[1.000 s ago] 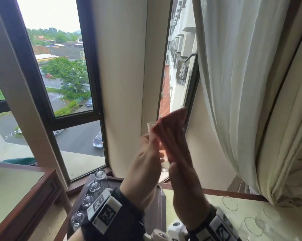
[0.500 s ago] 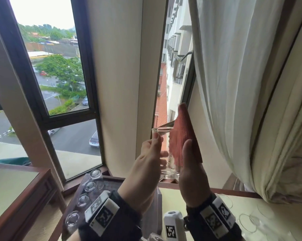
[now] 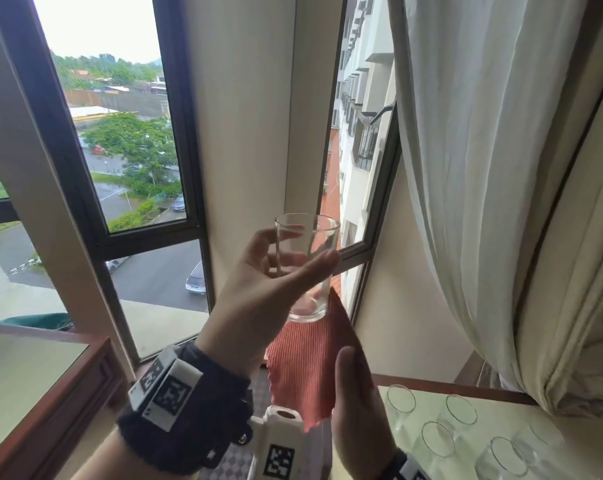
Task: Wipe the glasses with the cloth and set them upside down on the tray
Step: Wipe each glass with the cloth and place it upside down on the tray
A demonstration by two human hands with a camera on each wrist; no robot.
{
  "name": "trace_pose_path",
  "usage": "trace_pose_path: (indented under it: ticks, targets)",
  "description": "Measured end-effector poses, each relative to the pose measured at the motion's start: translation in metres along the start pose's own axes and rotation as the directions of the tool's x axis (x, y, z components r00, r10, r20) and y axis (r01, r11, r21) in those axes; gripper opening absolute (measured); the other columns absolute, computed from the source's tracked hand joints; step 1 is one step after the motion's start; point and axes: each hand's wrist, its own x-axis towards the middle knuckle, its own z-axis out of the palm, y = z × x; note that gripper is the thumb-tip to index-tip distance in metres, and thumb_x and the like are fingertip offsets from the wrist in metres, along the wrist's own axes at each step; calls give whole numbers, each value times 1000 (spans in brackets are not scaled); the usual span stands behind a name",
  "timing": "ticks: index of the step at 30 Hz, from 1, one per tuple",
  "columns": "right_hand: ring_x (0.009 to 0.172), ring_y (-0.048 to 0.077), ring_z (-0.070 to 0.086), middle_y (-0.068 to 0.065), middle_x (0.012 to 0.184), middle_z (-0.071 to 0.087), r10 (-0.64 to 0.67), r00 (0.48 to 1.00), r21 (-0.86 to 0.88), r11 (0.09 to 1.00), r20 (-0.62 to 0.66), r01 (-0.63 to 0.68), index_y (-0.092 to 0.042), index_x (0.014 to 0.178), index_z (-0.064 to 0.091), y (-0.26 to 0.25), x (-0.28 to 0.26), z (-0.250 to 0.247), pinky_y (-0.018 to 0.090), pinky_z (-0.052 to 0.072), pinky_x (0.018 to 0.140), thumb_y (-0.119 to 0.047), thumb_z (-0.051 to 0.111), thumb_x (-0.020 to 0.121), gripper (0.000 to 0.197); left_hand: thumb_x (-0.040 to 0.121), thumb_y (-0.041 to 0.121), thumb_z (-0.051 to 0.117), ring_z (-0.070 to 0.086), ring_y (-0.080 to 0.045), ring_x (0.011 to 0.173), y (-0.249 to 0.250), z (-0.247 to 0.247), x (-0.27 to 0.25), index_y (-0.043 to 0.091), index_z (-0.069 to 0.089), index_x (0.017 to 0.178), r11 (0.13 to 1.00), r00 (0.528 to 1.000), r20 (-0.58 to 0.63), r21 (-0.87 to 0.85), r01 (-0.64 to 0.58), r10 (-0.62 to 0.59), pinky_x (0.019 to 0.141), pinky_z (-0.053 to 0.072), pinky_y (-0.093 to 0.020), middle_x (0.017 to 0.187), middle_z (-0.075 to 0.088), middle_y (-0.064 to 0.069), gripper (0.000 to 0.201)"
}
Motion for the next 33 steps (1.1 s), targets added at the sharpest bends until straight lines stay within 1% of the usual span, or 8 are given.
trace_pose_path:
  ticks: [6, 10, 16, 19, 21, 24, 29, 33]
  targets:
    - [122, 33, 64, 12, 133, 66, 304, 946, 570, 799, -111, -190, -24, 140, 55, -29, 30, 1, 58, 50, 103, -64, 50, 93, 62, 69, 28, 98, 76, -25, 111, -16, -4, -7, 27, 58, 130, 993, 988, 116, 52, -106, 99, 97, 61, -45, 122, 76, -5, 73]
    - [117, 41, 66, 21, 126, 68, 234, 966, 715, 694, -110, -87, -12, 137, 55, -52, 37, -3, 60, 50, 101, -50, 40, 101, 54, 66, 56, 95, 66, -2, 123, -26, -9, -15, 35, 56, 126, 933, 975, 59, 286, -220, 212, 101, 50, -16, 126, 71, 18, 74]
    - [104, 44, 71, 31, 123, 66, -20, 995, 306, 951, -102, 50, -2, 142, 38, -49, 32, -9, 57, 50, 95, -37, 88, 71, 93, 59, 62, 93, 69, -2, 96, -31, -21, -20, 41, 56, 127, 928, 987, -43, 349, -132, 157, 86, 62, -28, 109, 69, 24, 80]
    - [97, 30, 75, 17, 120, 71, -247, 968, -7, 969, -31, 247, -11, 138, 47, -49, 33, -13, 14, 38, 86, 3, 82, 76, 72, 59, 51, 96, 75, -9, 94, -34, -19, -24, 38, 59, 123, 964, 992, -33, 239, -113, 124, 86, 65, -37, 107, 74, 15, 75]
    - [125, 18, 62, -4, 142, 60, -475, 880, -37, 879, 24, 475, -31, 147, 46, -63, 34, -13, 25, 50, 97, -28, 44, 107, 39, 61, 45, 99, 76, -14, 92, -34, -18, -27, 33, 63, 121, 975, 991, -26, 188, -122, 129, 85, 65, -41, 108, 75, 12, 71]
    - [143, 32, 43, 9, 152, 49, -597, 799, -223, 772, 68, 595, -15, 146, 50, -80, 41, -18, 55, 39, 114, -34, 31, 109, 46, 57, 53, 99, 77, -18, 93, -36, -16, -30, 38, 66, 120, 963, 982, 25, 195, -186, 185, 85, 65, -40, 110, 77, 7, 73]
    - [85, -10, 66, -41, 96, 65, -474, 877, -42, 880, -72, 473, -46, 107, 68, -93, 48, -38, 5, 50, 74, -32, 43, 105, 28, 56, 45, 100, 75, -26, 97, -39, -10, -38, 41, 68, 122, 951, 961, 84, 146, -274, 264, 88, 63, -36, 115, 77, 2, 73]
    - [82, -1, 72, -17, 92, 76, -97, 995, 286, 954, -7, 94, -44, 84, 78, -82, 32, -48, 16, 58, 72, -59, 41, 93, 41, 61, 36, 100, 75, -30, 98, -39, -9, -38, 30, 68, 124, 947, 949, 51, 73, -314, 311, 89, 62, -37, 117, 76, -6, 71]
